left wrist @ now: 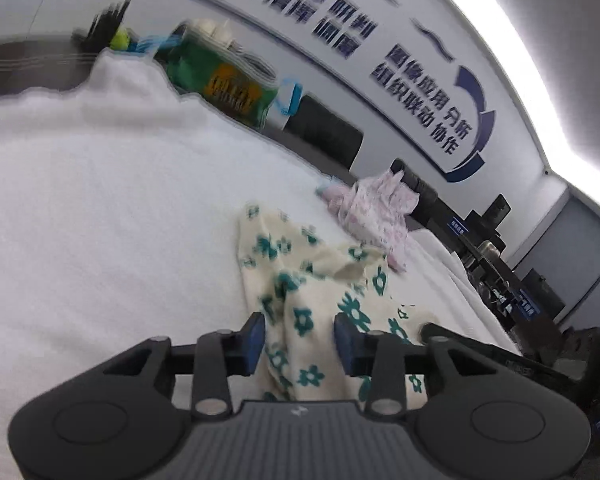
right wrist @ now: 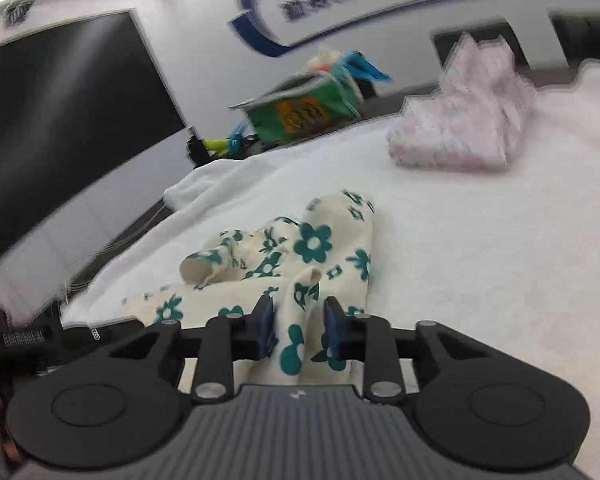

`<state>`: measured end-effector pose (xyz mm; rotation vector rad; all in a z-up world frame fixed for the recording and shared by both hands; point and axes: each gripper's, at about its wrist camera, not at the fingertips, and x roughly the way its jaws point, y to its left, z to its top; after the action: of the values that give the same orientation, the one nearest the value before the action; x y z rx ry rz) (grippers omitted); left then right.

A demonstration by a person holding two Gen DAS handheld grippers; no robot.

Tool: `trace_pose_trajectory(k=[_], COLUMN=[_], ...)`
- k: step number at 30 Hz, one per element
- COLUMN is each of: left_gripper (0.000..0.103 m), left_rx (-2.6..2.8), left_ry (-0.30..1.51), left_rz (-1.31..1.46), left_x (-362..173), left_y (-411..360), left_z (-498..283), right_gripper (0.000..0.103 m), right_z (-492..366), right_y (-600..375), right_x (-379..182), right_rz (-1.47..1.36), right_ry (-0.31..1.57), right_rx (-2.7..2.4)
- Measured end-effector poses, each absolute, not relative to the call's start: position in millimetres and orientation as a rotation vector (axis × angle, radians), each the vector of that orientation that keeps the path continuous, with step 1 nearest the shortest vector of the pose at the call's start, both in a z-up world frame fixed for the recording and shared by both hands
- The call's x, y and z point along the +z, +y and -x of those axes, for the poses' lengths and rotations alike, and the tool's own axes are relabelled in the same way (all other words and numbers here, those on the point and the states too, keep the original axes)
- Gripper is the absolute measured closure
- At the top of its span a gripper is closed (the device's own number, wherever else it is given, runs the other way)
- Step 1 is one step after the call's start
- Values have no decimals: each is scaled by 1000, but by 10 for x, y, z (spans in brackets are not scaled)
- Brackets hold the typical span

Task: Fold clothes

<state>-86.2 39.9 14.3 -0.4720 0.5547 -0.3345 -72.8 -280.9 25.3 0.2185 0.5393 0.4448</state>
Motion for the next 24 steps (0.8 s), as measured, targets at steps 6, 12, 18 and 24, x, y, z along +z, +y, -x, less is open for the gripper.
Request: trace_pose_trajectory(k=[6,12,18,24], left_gripper=[40,23,66,78], left_rx=[-455,-524,-647,-724], left_ry=[496,414,552,568], left_rz=[267,35,-28,42], left_x=[199,130,56,208], left_y=[402,151,-33,118], left_z=[1184,1377,1169,1296], right_gripper=[25,24,72,86], right_z=[1272,1369,1235,1381], right_y=[-2724,-2711,-2628,-2758], right_x=[422,209,103,247], right_rz=[188,297,254,191], right_ry=[392,461,505,512], right_rx=[620,677,754,832])
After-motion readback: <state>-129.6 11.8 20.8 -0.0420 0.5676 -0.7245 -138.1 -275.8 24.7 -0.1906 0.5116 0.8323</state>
